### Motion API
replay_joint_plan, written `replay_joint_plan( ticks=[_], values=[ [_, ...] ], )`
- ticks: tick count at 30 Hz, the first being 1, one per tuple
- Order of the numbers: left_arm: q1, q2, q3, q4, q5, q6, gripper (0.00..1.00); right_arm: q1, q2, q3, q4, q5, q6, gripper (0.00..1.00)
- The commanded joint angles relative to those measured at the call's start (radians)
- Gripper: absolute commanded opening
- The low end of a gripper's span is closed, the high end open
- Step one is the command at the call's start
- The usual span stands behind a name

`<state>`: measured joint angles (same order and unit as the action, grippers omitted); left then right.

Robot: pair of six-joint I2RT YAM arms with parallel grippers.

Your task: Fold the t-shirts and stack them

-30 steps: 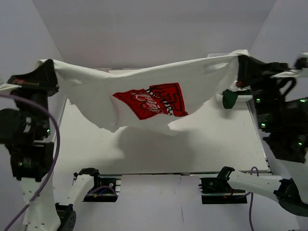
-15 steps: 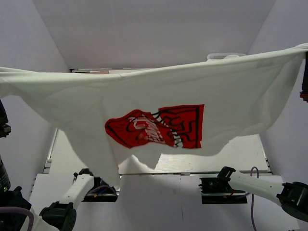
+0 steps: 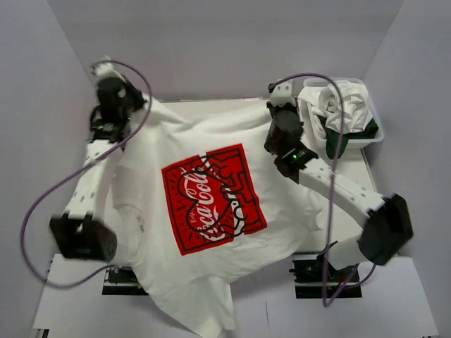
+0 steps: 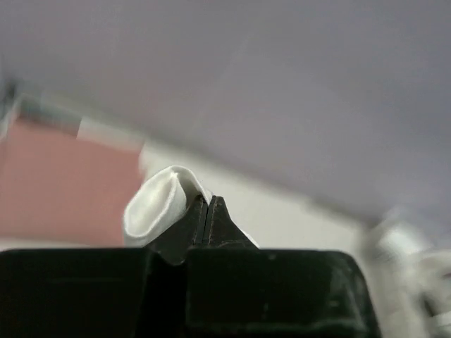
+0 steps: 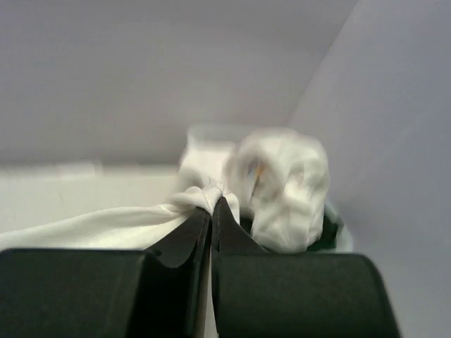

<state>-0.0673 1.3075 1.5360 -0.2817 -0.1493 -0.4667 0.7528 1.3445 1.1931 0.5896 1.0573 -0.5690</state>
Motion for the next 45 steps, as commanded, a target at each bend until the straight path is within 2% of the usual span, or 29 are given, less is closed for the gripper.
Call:
replay_joint_plan(
  ticks=[1, 2, 4, 5, 6, 7, 9, 11, 12, 13, 14, 16, 20, 23, 26, 29, 32, 34, 38, 39, 41, 42, 44, 45],
  values=[
    [0.006, 0.125, -0.149, 0.022, -0.020, 0.016, 0.00, -0.127, 0.101, -0.001, -0.299, 0.081, 0.429, 0.00],
    [0.006, 0.172, -0.149, 0.032, -0.007, 0.016, 0.06, -0.151, 0.126, 0.006, -0.371, -0.047, 0.596, 0.00],
    [0.006, 0.324, -0.099, -0.023, 0.023, 0.016, 0.28, -0.219, 0.243, 0.014, -0.529, -0.153, 0.705, 0.00],
    [0.006, 0.370, -0.073, -0.042, 0.040, 0.016, 0.34, -0.227, 0.274, 0.063, -0.557, -0.255, 0.718, 0.09],
    [0.006, 0.412, -0.010, -0.092, 0.040, 0.016, 0.36, -0.234, 0.329, 0.081, -0.580, -0.294, 0.724, 0.31],
    [-0.008, 0.445, 0.022, -0.123, 0.028, 0.016, 0.38, -0.231, 0.376, 0.100, -0.659, -0.310, 0.703, 0.90],
    [-0.008, 0.507, 0.091, -0.192, 0.016, 0.016, 0.39, -0.236, 0.416, 0.177, -0.732, -0.301, 0.699, 0.90],
    [-0.008, 0.507, 0.092, -0.203, 0.039, 0.007, 0.46, -0.237, 0.398, 0.178, -0.764, -0.330, 0.712, 0.90],
    [-0.008, 0.478, 0.060, -0.203, 0.059, 0.007, 0.49, -0.240, 0.383, 0.148, -0.771, -0.402, 0.725, 0.90],
    [-0.017, 0.457, 0.030, -0.194, 0.068, -0.004, 0.78, -0.245, 0.322, 0.128, -0.766, -0.436, 0.733, 0.90],
    [-0.017, 0.432, -0.037, -0.194, 0.085, -0.019, 1.00, -0.248, 0.300, 0.084, -0.764, -0.471, 0.753, 0.90],
    [-0.017, 0.341, -0.132, -0.162, 0.116, -0.044, 1.00, -0.254, 0.254, 0.007, -0.760, -0.607, 0.787, 0.90],
    [-0.028, 0.182, -0.450, -0.102, 0.177, -0.115, 1.00, -0.274, 0.121, -0.136, -0.795, -0.756, 0.905, 0.90],
    [-0.038, 0.096, -0.627, -0.068, 0.197, -0.153, 1.00, -0.299, 0.111, -0.197, -0.771, -0.813, 0.949, 0.90],
    [-0.049, 0.084, -0.729, -0.041, 0.197, -0.153, 1.00, -0.309, 0.163, -0.176, -0.764, -0.845, 0.960, 0.90],
    [-0.083, 0.093, -0.738, -0.054, 0.188, -0.164, 1.00, -0.314, 0.267, -0.164, -0.740, -0.866, 0.968, 0.90],
    [-0.115, 0.156, -0.748, -0.039, 0.157, -0.164, 1.00, -0.320, 0.318, -0.152, -0.729, -0.817, 0.966, 0.90],
    [-0.127, 0.220, -0.688, -0.068, 0.107, -0.174, 1.00, -0.322, 0.358, -0.144, -0.725, -0.819, 0.969, 0.90],
    [-0.147, 0.444, -0.499, -0.186, 0.030, -0.185, 1.00, -0.337, 0.418, -0.136, -0.712, -0.818, 0.980, 0.90],
    [-0.147, 0.541, -0.411, -0.230, 0.018, -0.185, 1.00, -0.343, 0.448, -0.133, -0.712, -0.815, 0.979, 0.90],
    [-0.147, 0.642, -0.308, -0.296, -0.044, -0.185, 1.00, -0.357, 0.466, -0.109, -0.711, -0.826, 0.982, 0.90],
    [-0.147, 0.692, -0.195, -0.371, -0.099, -0.185, 1.00, -0.366, 0.494, -0.102, -0.702, -0.820, 0.979, 0.90],
    [-0.125, 0.838, -0.075, -0.433, -0.110, -0.185, 1.00, -0.374, 0.530, -0.054, -0.699, -0.792, 0.980, 0.90],
    [-0.109, 0.886, 0.049, -0.482, -0.110, -0.185, 1.00, -0.388, 0.544, -0.040, -0.698, -0.796, 0.979, 0.90]
  ],
)
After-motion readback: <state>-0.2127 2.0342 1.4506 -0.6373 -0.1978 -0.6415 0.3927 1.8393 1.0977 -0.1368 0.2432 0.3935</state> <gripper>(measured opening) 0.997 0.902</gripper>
